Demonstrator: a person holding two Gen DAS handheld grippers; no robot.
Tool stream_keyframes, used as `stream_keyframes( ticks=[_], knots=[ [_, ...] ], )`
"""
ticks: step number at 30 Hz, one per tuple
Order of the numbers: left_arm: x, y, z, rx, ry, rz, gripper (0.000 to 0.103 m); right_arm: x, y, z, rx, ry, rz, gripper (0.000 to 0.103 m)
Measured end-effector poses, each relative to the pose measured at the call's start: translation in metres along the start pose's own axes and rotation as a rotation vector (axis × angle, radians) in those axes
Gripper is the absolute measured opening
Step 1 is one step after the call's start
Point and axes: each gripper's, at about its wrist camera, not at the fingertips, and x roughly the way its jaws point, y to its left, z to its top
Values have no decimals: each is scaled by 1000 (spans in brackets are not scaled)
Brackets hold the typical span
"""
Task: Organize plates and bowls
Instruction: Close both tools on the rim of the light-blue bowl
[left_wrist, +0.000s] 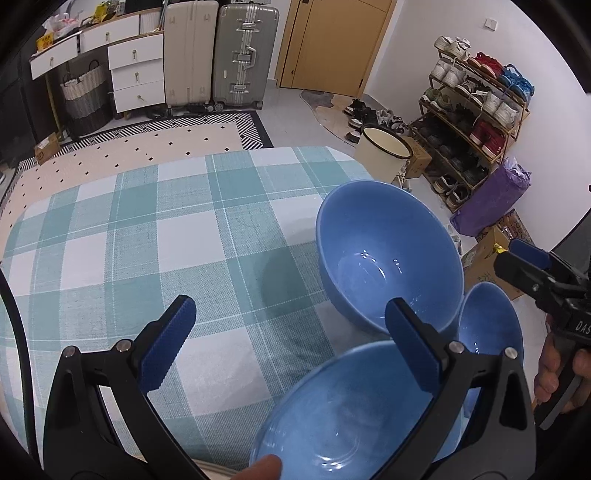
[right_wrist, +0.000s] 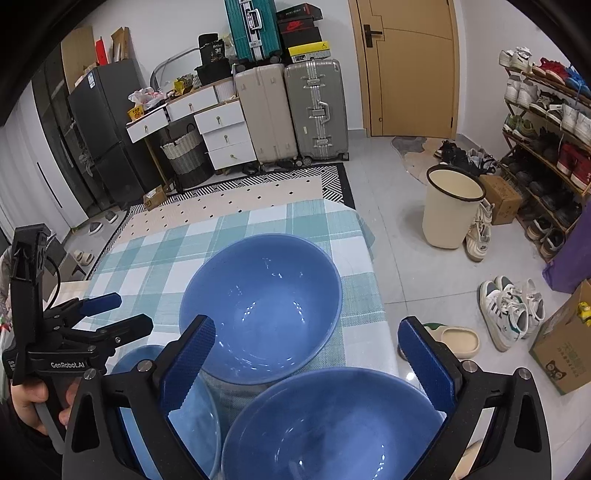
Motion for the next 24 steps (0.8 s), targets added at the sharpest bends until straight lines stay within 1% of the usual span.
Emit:
stream_keyframes(
  ticks=[1, 3, 6, 7, 8, 10, 12, 13, 14, 16, 19, 21, 23, 24],
  knots=[
    [4, 1, 1, -5, 3, -1, 102, 4, 0, 1, -1, 6, -4, 99],
    [9, 1, 3, -12, 13, 0, 98, 11, 0, 3, -7, 16, -3, 94],
    [18, 2, 5, -19, 26, -11, 92, 21, -1, 6, -7, 31, 1, 91],
    [21, 2, 5, -22, 31, -13, 87, 25, -2, 6, -4, 38, 1, 90],
    [24, 2, 6, -23, 35, -16, 84, 28, -4, 6, -3, 45, 2, 86],
    [31, 1, 7, -22, 48, -19, 83, 35, -5, 7, -1, 55, 9, 84],
    [35, -1, 7, -19, 51, -25, 79, 42, -7, 7, 6, 67, 14, 79],
    [37, -2, 8, -17, 54, -29, 75, 46, -8, 6, 10, 77, 16, 78],
    [39, -3, 8, -15, 56, -30, 72, 50, -10, 6, 14, 85, 20, 75],
    [43, -5, 9, -16, 55, -22, 71, 58, -13, 4, 24, 102, 23, 74],
    [47, -8, 10, -18, 55, -29, 68, 64, -15, 2, 29, 116, 35, 67],
    [50, -11, 11, -17, 59, -35, 64, 67, -16, 1, 27, 125, 32, 61],
    [52, -14, 11, -12, 65, -37, 58, 68, -18, 1, 22, 125, 30, 58],
    [53, -15, 12, -10, 67, -39, 57, 70, -19, 1, 24, 127, 28, 56]
  ],
)
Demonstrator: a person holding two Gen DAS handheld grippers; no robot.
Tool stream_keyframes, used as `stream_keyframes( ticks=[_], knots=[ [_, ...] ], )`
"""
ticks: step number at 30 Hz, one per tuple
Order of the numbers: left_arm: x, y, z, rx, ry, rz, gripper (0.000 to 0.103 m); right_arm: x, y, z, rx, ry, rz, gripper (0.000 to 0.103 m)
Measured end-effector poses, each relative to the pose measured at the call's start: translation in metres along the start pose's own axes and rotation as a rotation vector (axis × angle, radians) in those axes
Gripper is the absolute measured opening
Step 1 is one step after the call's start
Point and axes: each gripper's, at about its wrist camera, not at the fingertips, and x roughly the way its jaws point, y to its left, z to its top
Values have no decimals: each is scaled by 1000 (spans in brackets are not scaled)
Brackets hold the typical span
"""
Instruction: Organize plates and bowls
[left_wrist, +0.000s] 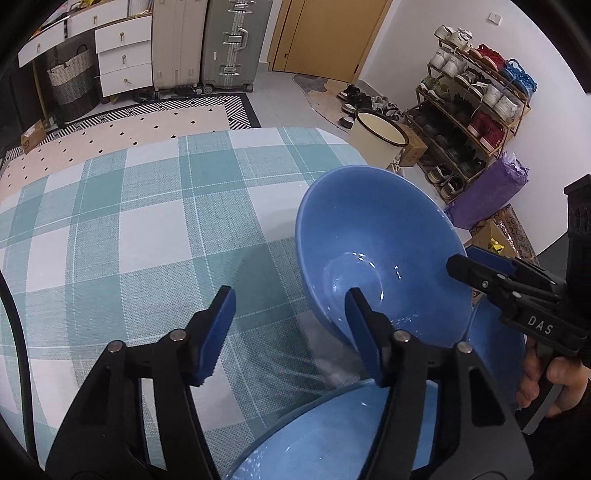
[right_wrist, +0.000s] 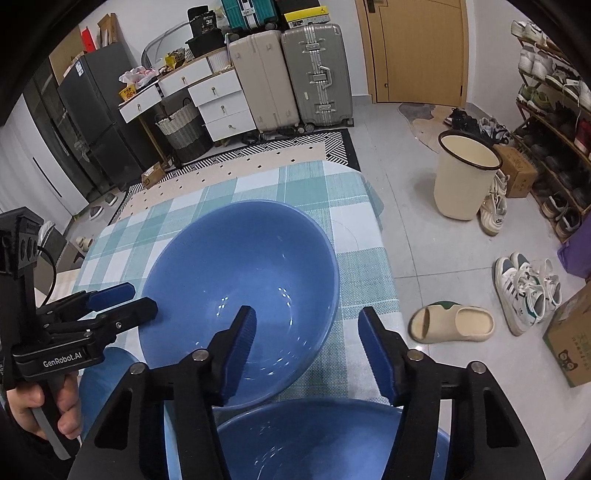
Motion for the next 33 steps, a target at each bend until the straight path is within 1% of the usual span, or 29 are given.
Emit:
stream_keyframes(
  ticks=[2, 4, 6, 8, 9, 11, 12, 15, 18, 25, 33],
  knots=[
    [1, -3, 0, 5, 6, -7, 49, 2, -2, 0, 6, 2, 9, 52],
    [3, -7, 1, 11, 8, -10, 44, 4, -2, 0, 10, 5, 6, 48],
    [4, -11, 1, 24, 9, -8, 37, 5, -1, 0, 3, 5, 0, 42],
    [4, -15, 0, 35, 10, -5, 27, 7, -1, -1, -1, 7, -3, 36],
    [4, -17, 0, 40, 9, -4, 26, 8, -1, -1, -2, 7, -7, 33],
    [3, -20, -1, 51, 5, -13, 20, 9, 0, -1, -8, 8, -11, 29],
    [3, -22, -1, 58, 6, -7, 20, 8, 0, -2, -9, 5, -12, 26],
    [2, -25, -1, 68, -2, 14, 17, 7, -1, -2, -11, -5, -13, 23],
    [1, -23, -2, 66, -9, 9, 17, 7, -3, -2, -11, -11, -14, 22],
    [-6, -25, -1, 74, -33, 10, 17, 6, 0, -4, -34, -29, -32, 22],
    [-21, -28, 0, 76, -66, 9, 17, -8, 5, -5, -47, -81, -34, 22]
  ],
)
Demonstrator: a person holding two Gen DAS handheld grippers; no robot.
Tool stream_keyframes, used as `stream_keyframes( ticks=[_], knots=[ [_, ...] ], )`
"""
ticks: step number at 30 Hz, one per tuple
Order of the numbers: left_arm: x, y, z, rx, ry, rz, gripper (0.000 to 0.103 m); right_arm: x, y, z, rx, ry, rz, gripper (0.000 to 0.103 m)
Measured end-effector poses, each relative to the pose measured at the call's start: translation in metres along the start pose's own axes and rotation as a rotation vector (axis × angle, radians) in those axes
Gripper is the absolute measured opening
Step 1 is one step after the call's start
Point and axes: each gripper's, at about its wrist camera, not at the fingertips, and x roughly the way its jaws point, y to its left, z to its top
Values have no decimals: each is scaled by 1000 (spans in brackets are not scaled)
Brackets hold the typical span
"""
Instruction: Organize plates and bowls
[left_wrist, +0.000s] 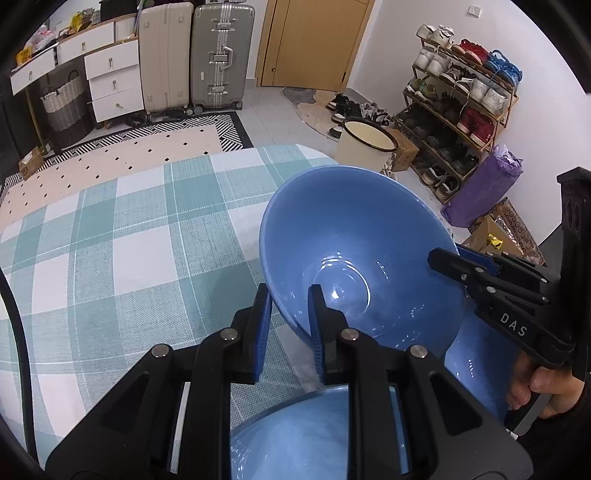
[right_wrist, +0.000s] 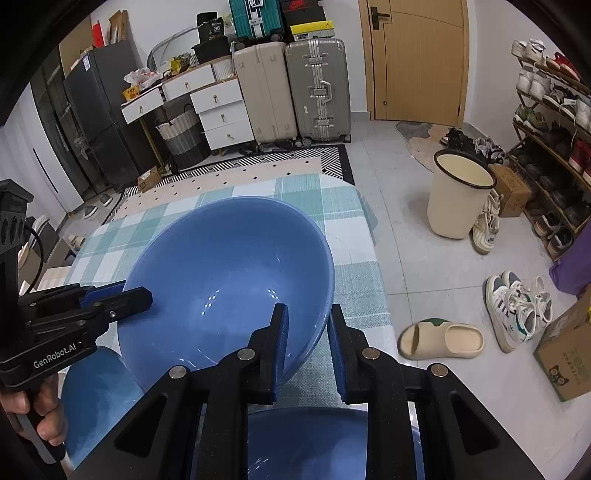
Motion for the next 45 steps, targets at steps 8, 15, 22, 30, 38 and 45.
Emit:
stream_keyframes(
  ticks=[8, 15, 22, 30, 38, 45],
  knots=[
    [-24, -7, 1, 3, -35, 4, 17, -18, 4, 4, -7, -39, 5, 22],
    [-43, -16, 0, 10, -57, 2, 17, -41, 5, 4, -16, -79, 6, 22],
    [-66, -25, -3, 17, -77, 2, 17, -65, 7, 2, -25, -114, 6, 22],
    [-96, -37, -9, 29, -104, 15, 17, -91, 11, -4, -33, -149, 21, 22],
    [-120, -41, -20, 20, -114, 20, 17, -112, 21, -9, -57, -175, 43, 22],
    [-147, -42, -34, 19, -137, 31, 17, -131, 37, -15, -75, -191, 53, 22]
  ],
)
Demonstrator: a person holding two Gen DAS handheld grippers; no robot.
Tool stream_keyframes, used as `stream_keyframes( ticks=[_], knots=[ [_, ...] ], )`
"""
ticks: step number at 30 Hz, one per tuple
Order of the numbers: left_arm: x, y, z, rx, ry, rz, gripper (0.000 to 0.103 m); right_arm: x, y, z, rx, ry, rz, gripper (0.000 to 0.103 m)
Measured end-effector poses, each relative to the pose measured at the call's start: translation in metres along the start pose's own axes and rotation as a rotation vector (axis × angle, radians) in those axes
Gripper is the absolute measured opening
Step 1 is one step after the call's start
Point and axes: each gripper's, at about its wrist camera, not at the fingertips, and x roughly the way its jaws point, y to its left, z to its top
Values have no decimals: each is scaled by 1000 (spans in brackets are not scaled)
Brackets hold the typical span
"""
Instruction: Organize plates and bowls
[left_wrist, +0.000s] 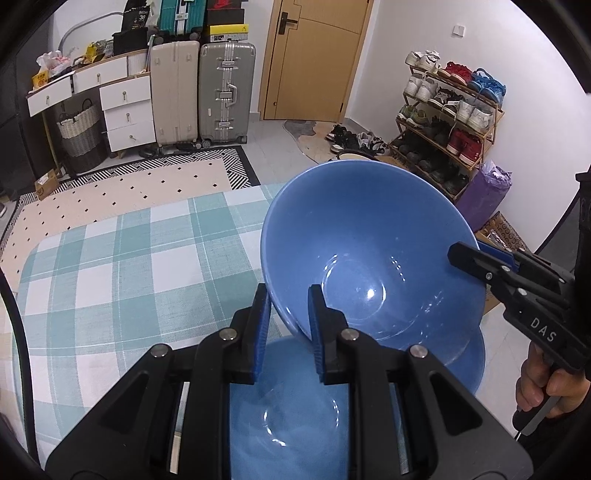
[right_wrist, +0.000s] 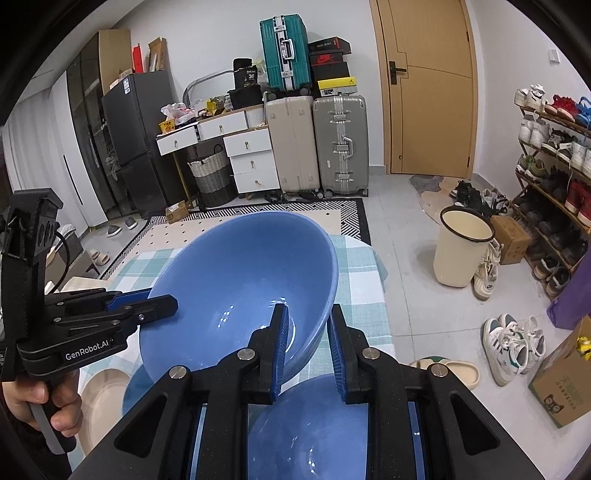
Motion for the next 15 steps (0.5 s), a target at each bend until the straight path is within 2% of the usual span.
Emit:
stream_keyframes(
  ticks=[15],
  knots=[
    [-75, -9, -28, 14, -50, 27, 17, -33, 34, -12, -29, -37, 24, 23]
  ],
)
